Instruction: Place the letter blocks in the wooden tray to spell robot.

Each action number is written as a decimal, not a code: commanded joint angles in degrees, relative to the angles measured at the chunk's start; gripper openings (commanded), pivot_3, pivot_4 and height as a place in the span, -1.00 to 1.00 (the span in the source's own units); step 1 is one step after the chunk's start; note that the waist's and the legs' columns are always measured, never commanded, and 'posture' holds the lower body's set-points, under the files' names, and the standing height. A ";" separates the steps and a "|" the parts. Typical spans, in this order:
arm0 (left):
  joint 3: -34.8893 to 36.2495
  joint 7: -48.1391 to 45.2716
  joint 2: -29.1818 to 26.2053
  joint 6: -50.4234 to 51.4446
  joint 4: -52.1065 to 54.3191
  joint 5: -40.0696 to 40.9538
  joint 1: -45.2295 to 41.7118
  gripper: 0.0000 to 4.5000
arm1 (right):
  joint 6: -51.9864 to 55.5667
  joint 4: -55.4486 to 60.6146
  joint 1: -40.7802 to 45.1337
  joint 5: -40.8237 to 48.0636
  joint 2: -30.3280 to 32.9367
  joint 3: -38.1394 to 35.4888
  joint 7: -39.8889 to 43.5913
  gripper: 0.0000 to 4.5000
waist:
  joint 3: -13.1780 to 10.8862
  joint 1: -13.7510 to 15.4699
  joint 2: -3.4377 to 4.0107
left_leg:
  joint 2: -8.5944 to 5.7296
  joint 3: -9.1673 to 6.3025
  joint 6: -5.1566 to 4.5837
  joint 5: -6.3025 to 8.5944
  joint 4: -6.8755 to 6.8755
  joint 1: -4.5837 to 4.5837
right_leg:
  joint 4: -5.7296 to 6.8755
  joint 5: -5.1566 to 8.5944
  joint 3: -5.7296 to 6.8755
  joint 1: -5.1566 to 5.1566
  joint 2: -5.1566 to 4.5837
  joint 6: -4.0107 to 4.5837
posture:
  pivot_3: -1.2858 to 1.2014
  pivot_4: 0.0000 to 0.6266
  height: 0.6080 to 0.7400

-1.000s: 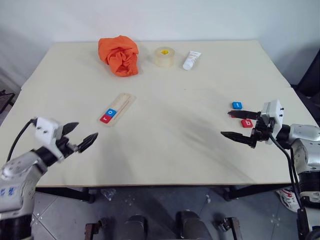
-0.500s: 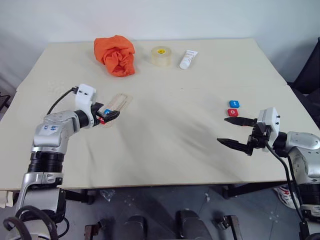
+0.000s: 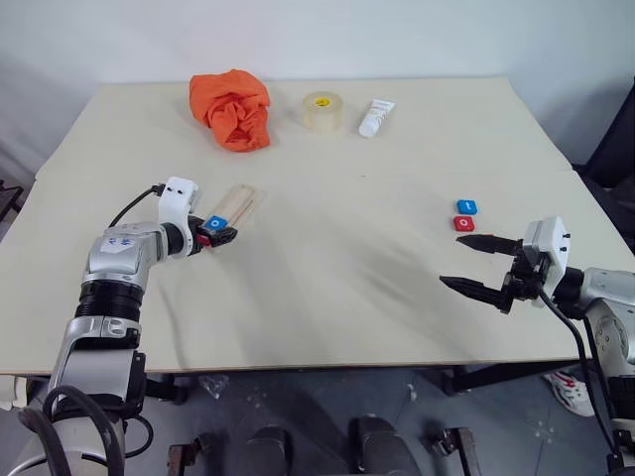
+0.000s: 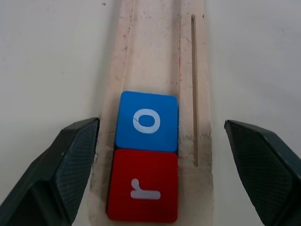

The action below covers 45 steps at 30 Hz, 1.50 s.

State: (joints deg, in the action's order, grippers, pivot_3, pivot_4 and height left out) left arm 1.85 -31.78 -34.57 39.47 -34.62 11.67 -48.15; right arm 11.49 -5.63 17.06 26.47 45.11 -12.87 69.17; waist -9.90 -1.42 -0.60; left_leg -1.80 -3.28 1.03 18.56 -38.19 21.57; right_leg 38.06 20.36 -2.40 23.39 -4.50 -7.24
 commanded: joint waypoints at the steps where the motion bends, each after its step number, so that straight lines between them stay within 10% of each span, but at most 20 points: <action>1: -0.13 -0.82 0.10 2.33 -0.17 -0.67 -0.89 1.00 | 0.24 1.92 0.50 1.03 1.38 -1.61 -0.29 1.00 | 0.00 0.07 0.00 | 0.00 0.00 0.00 0.00 -0.01 0.00 | 0.00 0.00 0.00 0.00 0.00 0.00 | 0.03 -0.52 1.00; 6: -1.91 -2.09 -1.02 6.57 -0.08 -2.02 -0.39 1.00 | 0.15 1.63 0.76 0.76 1.43 -1.47 -0.34 1.00 | 0.00 0.01 0.00 | -0.01 0.00 0.00 0.00 0.00 0.00 | 0.02 0.00 0.00 0.00 0.00 0.00 | 0.03 -0.52 1.00; 11: -2.37 -1.58 -1.75 6.71 -0.72 -3.58 -0.22 0.51 | 0.11 1.31 1.26 0.45 1.34 -1.17 -0.65 1.00 | 0.01 -0.16 0.02 | 0.00 0.01 0.00 0.00 0.00 -0.03 | 0.05 0.00 -0.02 0.00 0.01 0.00 | 0.03 -0.52 1.00; 29: -10.05 -17.31 0.84 0.15 12.36 -2.70 -0.54 0.51 | -0.11 2.12 0.52 0.69 1.82 -1.75 -1.39 1.00 | 0.00 1.34 0.00 | -0.04 0.02 -0.02 0.00 -0.09 0.02 | 0.08 -0.01 -0.03 0.00 -0.03 -0.02 | 0.03 -0.52 1.00; 45: -27.32 -29.75 14.96 -5.14 13.42 -8.65 -10.92 0.51 | -0.27 11.04 -12.91 2.46 2.17 -7.75 -3.00 1.00 | -0.06 1.44 -0.10 | -0.08 0.04 -0.10 -0.01 -0.11 0.14 | -0.05 -0.04 -0.04 0.02 0.04 -0.07 | 0.03 -0.52 1.00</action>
State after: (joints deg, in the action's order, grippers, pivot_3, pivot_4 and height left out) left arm -24.81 -60.58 -19.95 35.01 -23.57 3.61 -58.20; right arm 11.59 2.98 4.75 27.93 45.87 -18.32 66.26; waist -9.96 0.02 -0.69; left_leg -1.88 -3.24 0.93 18.55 -38.29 21.72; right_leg 38.01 20.33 -2.45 23.40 -4.46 -7.32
